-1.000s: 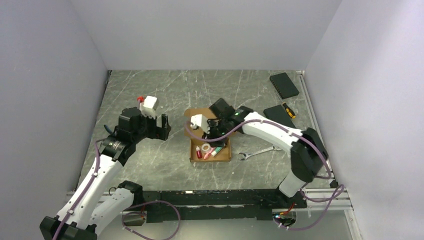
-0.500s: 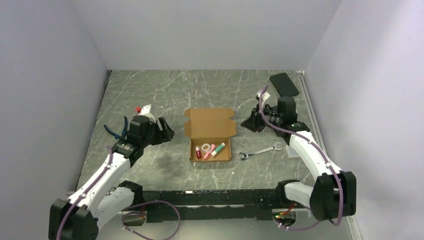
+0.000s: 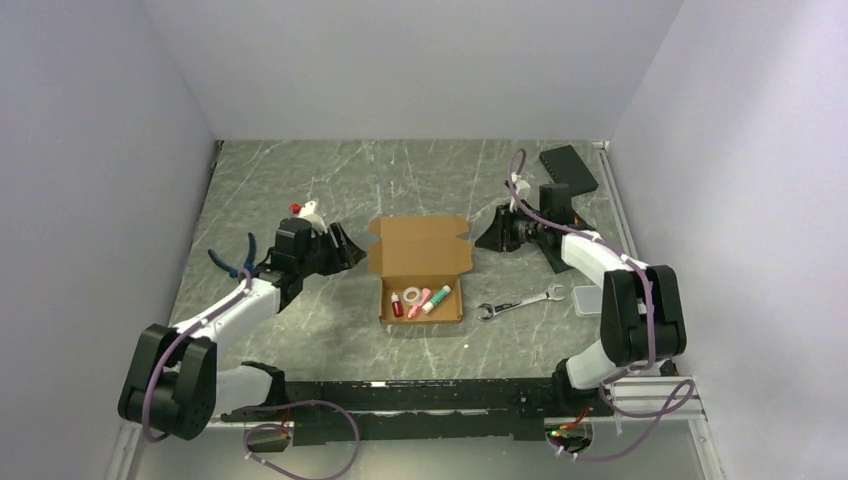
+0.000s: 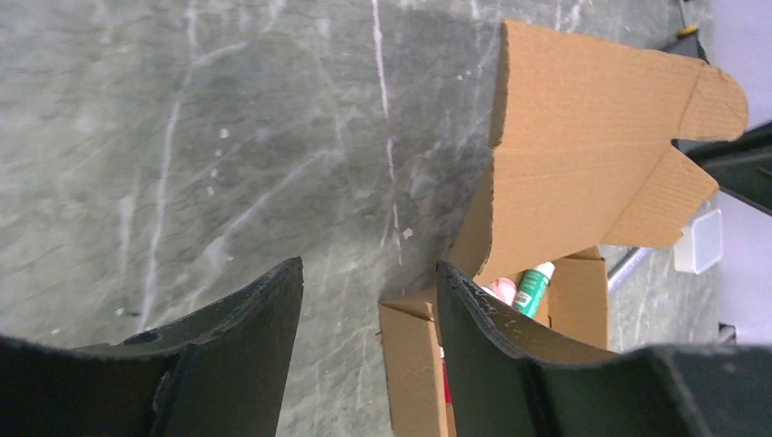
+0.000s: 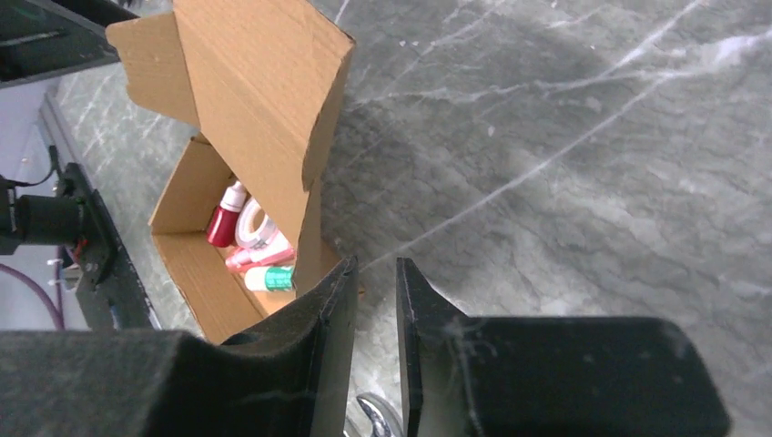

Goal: Fold the paper box

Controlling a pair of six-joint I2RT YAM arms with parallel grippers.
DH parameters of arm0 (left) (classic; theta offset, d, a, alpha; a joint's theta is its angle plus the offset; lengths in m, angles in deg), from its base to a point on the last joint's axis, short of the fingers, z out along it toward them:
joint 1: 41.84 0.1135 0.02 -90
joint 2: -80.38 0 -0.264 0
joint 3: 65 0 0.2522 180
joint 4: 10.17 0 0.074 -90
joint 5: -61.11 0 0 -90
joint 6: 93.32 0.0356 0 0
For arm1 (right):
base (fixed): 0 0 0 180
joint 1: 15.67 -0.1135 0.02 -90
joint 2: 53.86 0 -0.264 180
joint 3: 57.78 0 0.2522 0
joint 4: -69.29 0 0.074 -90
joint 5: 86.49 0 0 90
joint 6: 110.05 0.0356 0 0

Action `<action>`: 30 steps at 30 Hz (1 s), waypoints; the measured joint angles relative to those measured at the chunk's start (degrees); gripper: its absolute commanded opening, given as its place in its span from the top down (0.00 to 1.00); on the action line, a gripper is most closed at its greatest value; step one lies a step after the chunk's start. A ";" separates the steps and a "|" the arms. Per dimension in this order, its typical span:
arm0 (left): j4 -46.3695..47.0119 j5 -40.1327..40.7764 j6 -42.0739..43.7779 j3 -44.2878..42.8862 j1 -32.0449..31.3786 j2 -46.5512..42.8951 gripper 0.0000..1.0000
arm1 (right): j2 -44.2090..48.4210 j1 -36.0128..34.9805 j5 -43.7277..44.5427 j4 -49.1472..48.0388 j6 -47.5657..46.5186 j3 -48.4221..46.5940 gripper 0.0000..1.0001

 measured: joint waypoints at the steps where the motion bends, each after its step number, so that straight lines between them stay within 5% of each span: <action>1: 1.16 -1.11 0.00 0.07 0.04 0.79 0.40 | -1.07 -0.11 -0.76 0.00 -0.02 -0.76 0.71; 15: 9.94 -10.80 0.02 1.33 0.07 6.49 0.41 | -10.10 -2.62 -10.45 1.16 -0.09 -5.92 0.63; 30: 12.87 -17.27 0.98 4.24 0.07 5.70 0.39 | -9.97 -2.62 -16.55 5.88 -6.01 -6.19 0.54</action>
